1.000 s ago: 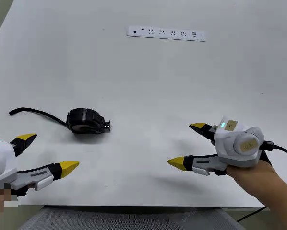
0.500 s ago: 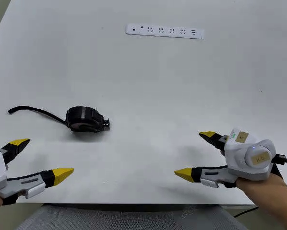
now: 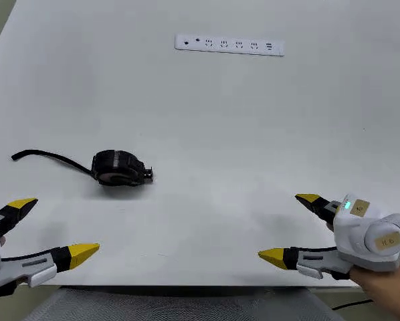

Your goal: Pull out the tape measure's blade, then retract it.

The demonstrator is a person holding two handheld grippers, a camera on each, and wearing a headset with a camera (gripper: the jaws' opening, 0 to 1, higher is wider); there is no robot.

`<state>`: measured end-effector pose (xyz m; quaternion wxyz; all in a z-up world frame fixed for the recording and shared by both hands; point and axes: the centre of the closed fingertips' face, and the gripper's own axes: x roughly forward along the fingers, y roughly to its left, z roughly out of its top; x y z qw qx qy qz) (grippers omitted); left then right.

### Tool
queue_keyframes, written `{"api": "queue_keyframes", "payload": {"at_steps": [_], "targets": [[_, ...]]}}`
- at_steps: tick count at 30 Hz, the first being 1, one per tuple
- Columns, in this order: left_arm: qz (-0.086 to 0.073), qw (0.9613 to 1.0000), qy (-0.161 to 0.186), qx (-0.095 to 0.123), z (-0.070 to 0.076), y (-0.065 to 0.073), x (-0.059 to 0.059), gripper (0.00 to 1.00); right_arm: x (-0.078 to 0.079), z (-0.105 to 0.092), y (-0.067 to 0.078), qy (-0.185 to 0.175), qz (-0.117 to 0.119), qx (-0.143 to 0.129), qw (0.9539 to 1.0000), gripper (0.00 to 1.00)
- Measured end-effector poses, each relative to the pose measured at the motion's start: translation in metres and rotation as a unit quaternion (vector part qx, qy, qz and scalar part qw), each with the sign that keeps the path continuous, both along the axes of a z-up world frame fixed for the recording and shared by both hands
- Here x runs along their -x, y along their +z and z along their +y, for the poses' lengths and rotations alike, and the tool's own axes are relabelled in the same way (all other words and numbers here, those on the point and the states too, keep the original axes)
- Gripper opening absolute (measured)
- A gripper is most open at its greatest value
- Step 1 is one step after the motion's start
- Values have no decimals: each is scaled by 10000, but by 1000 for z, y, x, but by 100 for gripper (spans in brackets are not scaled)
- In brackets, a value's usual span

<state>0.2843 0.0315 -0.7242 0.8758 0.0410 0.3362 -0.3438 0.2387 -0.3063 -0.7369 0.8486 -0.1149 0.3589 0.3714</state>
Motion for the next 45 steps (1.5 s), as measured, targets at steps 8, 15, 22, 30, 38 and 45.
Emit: {"api": "queue_keyframes", "payload": {"at_steps": [8, 15, 22, 30, 38, 45], "targets": [[4, 10000, -30, -41, 5, -1, 3, 87, 2, -4, 2, -68, -18, -38, 10000, 85], [-41, 10000, 9, -73, 8, -1, 5, 89, 4, -5, 5, -51, -24, 9, 10000, 89], [-72, 9997, -153, -161, 4, -1, 9, 90, 6, -4, 5, -86, 10, -24, 10000, 92], [-112, 9990, -315, -281, 1, -3, 12, 92, 11, -2, 0, -54, 126, -74, 9999, 97], [-146, 9978, -521, -393, -2, -5, 17, 96, 12, -2, -3, -85, 170, -101, 9998, 99], [-113, 9978, -529, -383, -3, -7, 18, 97, 12, -3, -3, -102, 182, -97, 9997, 99]]}}
